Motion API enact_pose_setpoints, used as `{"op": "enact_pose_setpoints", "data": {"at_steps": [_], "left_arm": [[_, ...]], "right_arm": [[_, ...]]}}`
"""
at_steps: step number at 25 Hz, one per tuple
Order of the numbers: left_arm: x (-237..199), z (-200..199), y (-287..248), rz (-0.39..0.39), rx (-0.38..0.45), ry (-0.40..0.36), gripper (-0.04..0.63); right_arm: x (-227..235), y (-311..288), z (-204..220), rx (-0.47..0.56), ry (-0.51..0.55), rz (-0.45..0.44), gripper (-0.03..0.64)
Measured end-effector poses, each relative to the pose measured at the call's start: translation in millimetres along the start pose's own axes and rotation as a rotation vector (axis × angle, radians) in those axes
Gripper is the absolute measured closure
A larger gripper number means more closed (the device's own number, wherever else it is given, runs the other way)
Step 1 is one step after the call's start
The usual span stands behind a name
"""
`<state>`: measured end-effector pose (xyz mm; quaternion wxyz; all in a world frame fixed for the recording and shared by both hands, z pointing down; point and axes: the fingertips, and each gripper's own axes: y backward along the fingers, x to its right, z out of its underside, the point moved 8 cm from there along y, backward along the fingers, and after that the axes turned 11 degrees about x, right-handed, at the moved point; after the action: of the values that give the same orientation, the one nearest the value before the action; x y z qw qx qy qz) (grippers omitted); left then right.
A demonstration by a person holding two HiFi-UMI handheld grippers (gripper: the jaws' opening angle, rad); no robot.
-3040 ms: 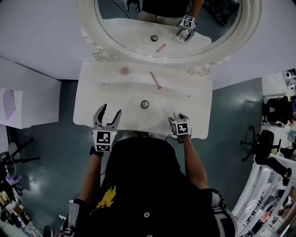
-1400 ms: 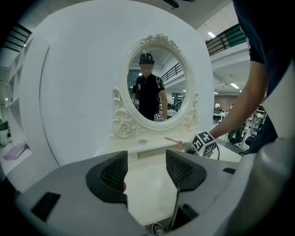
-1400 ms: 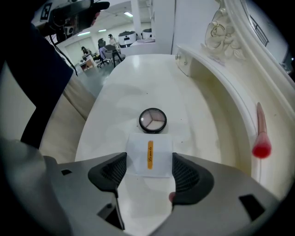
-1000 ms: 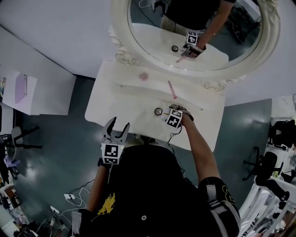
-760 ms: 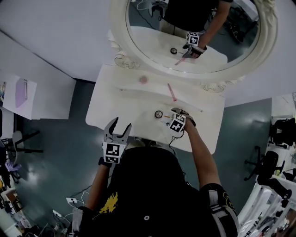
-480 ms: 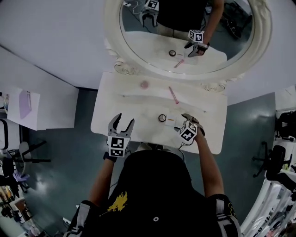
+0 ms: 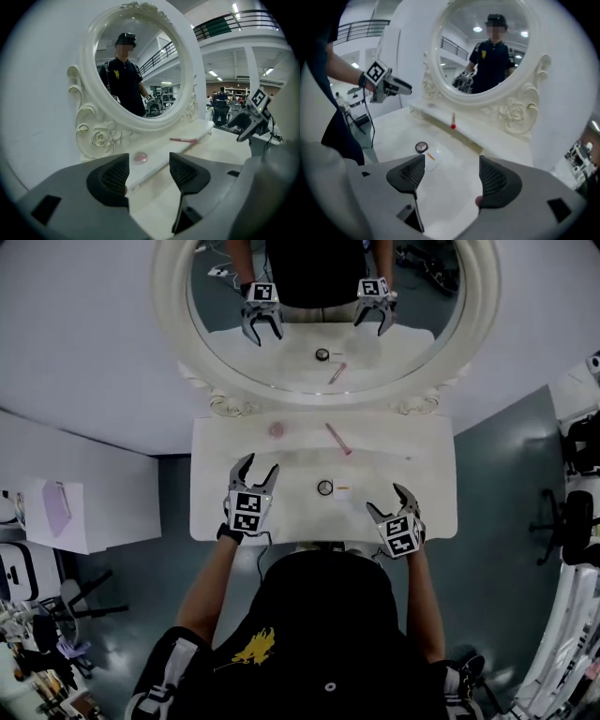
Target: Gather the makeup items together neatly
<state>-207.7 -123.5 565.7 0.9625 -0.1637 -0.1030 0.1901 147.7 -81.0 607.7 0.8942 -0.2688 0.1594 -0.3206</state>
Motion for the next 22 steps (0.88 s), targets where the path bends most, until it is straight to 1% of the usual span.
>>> {"op": "enact_pose_setpoints", "data": {"at_steps": [2,5,8,11,15,17,21,22], "left_arm": [[-3.5,0.0,-16.6,0.023,-0.008,-0.027,0.319],[-7.2,4.4,-43.1,0.059,-0.025,-0.053,0.317],[-3.2,11.6,-66.1,0.109,-0.102,-0.066,0.295],[-6.2,19.2,-89.6,0.133,-0.154,-0.086,0.293],[-19.6,31.0,-114.7,0.104,-0.22,-0.091,0.291],[-22.5,33.6,-125.4,0.102,-0.251,-0.092,0.291],[-26.1,37.9,-141.1,0.128,-0.297,-0.116,0.295],[-26.2,38.5,-142.8,0.145,-0.302,-0.12,0.309]], "right_arm": [[-0.6,15.8,-7.7,0.062,-0.071,0.062,0.256],[-7.2,39.3,-16.7,0.126,-0.167,0.131,0.261],[-18.5,66.3,-19.1,0.156,-0.235,0.189,0.27],[-30.3,83.1,-15.4,0.147,-0.266,0.226,0.275],[-38.5,99.7,-0.9,0.122,-0.322,0.258,0.278],[-38.2,111.8,6.7,0.112,-0.345,0.285,0.281],[-37.9,124.0,18.4,0.092,-0.371,0.324,0.296],[-39.1,125.1,20.2,0.087,-0.375,0.327,0.301]]}}
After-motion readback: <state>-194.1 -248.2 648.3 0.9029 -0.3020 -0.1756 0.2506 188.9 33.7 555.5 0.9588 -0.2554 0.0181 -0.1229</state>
